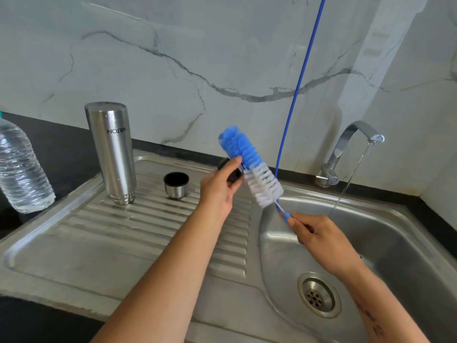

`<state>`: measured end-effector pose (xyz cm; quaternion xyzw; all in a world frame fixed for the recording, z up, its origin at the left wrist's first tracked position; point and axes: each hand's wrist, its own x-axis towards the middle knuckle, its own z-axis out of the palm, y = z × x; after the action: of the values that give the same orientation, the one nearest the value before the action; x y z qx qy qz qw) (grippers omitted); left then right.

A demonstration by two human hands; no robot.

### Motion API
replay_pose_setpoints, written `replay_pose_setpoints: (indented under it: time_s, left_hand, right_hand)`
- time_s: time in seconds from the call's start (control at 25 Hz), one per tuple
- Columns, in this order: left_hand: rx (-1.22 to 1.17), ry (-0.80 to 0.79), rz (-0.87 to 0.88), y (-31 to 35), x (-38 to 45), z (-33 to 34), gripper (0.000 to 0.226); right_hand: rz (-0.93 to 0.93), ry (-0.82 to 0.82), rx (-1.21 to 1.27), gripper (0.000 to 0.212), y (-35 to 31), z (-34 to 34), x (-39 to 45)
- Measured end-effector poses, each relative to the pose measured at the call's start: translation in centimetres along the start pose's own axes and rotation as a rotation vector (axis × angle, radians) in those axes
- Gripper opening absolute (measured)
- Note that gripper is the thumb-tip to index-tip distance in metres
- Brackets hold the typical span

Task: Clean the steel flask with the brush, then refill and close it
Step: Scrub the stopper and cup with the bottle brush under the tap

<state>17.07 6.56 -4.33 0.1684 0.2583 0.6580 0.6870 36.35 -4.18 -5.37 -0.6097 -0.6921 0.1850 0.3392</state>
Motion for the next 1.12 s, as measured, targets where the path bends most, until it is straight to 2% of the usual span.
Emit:
replay_pose_setpoints:
  time_s: [0.16, 0.28, 0.36, 0.52, 0.64, 0.72, 0.88, 1.04, 1.12]
  left_hand:
    - [0.162, -0.081, -0.09, -1.5, -1.5, 0.8, 0.023]
    - [0.026, -0.027, -0.023, -0.2, -0.2, 0.4, 0.019]
    - [0.033, -0.033, -0.034, 0.0, -0.2, 0.2, 0.021]
    - [0.192, -0.095, -0.104, -2.1, -2.0, 1.3, 0.03]
    - [0.371, -0.063, -0.066, -1.6, -1.3, 0.9, 0.039]
    - [0.509, -0.032, -0.019, -1.6, -1.2, 0.6, 0.037]
    - [0.424, -0.096, -0.058, -1.6, -1.8, 0.7, 0.019]
    - [0.486, -0.002, -0.052, -1.3, -0.9, 0.4, 0.039]
    - [0.416, 0.017, -0.086, -1.3, -0.7, 0.2, 0.038]
  right_hand:
    - [0.021, 0.141, 0.044, 0.028, -0.9, 0.3, 0.7]
    - [-0.01, 0.019, 0.016, 0.031, -0.7, 0.0, 0.1]
    - [0.008, 0.021, 0.023, 0.032, -0.5, -0.1, 0.1]
    - [0.021, 0.216, 0.022, 0.036, -0.4, 0.3, 1.1]
    - [0.073, 0.267, 0.102, 0.037, 0.5, -0.3, 0.3]
    - [0.11, 0.283, 0.173, 0.035, 0.7, -0.9, 0.1]
    - [0.112, 0.264, 0.182, 0.038, 0.7, -0.6, 0.2]
    - [0.103, 0.239, 0.17, 0.033, 0.7, -0.3, 0.1]
    - [0.098, 0.232, 0.178, 0.027, 0.4, -0.2, -0.1]
